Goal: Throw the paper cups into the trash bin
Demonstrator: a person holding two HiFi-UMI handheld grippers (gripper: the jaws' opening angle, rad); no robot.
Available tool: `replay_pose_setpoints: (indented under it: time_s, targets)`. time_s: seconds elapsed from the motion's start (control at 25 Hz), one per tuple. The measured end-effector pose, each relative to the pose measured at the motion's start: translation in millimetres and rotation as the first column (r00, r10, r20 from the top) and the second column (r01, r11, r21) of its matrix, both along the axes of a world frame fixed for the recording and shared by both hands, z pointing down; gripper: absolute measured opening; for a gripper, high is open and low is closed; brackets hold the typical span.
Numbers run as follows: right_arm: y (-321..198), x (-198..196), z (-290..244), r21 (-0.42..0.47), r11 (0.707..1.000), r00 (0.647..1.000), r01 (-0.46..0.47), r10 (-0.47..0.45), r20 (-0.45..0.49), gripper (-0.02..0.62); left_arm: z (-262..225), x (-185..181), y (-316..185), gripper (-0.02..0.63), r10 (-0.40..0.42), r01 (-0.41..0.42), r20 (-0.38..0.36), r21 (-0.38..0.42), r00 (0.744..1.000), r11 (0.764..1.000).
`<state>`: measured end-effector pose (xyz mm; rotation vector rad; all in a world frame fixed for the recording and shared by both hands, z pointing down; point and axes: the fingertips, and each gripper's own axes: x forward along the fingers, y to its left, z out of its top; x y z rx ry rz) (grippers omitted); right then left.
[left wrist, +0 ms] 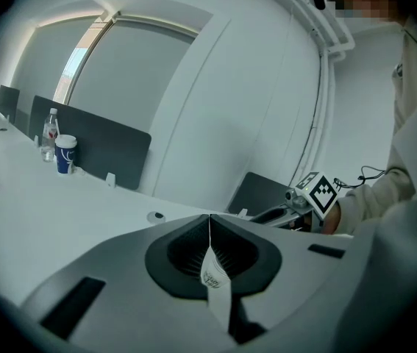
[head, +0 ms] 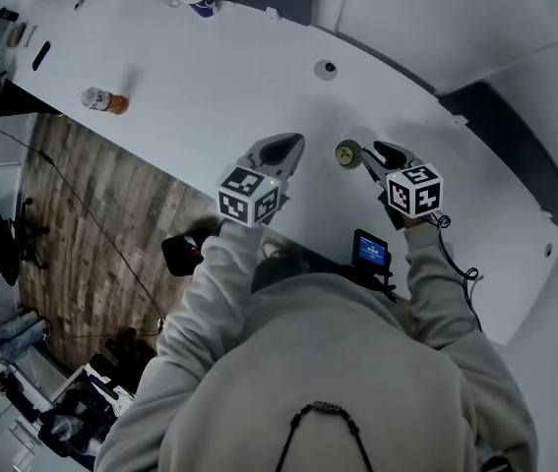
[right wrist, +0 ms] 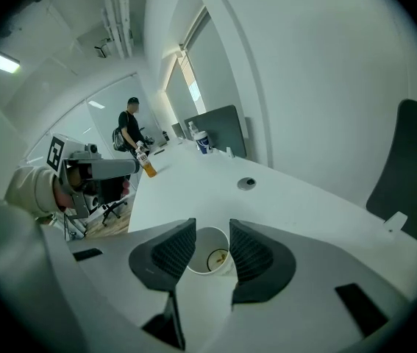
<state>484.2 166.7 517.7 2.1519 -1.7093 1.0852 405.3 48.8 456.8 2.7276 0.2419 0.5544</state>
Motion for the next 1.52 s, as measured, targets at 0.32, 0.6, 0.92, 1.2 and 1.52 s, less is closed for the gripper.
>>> replay_pose_setpoints:
  time_s: [0.32,0.6,0.92,1.2,1.52]
  targets:
    - [-10.2,-4.1,33.5,-0.053,0.998,0.998,0.014,-0.012,0.054,0.123,33.7,6.5,2.4,0.005,0.037,-0.036,0.052,-0.028,0.998,0.999]
    - [-8.8,-3.4,63.5,-0.104,0.995,0.998,0.012,-0.006,0.065,0.123,58.5,1.3,-4.0,0.005,0.029,-0.025,0.088,-0.045,0.996,0.999]
    - [-13.9,-1.4,78.9,-0.191,0.981,0.999,0.039,-0.031,0.044,0.044,68.0,-5.0,-7.6,0.005,0.014,-0.007,0.112,-0.059,0.994,0.998]
    - [-17.9,-6.1,72.3,-0.199,0.978,0.998,0.064,-0.062,0.016,0.041,67.9,-11.5,-10.8,0.005,0.001,0.005,0.110,-0.060,0.994,0.998]
    - [-18.3,-4.1,56.1,-0.185,0.981,0.998,0.064,-0.066,-0.004,0.040,57.2,-13.5,-6.8,0.005,-0.007,0.012,0.089,-0.055,0.996,0.998]
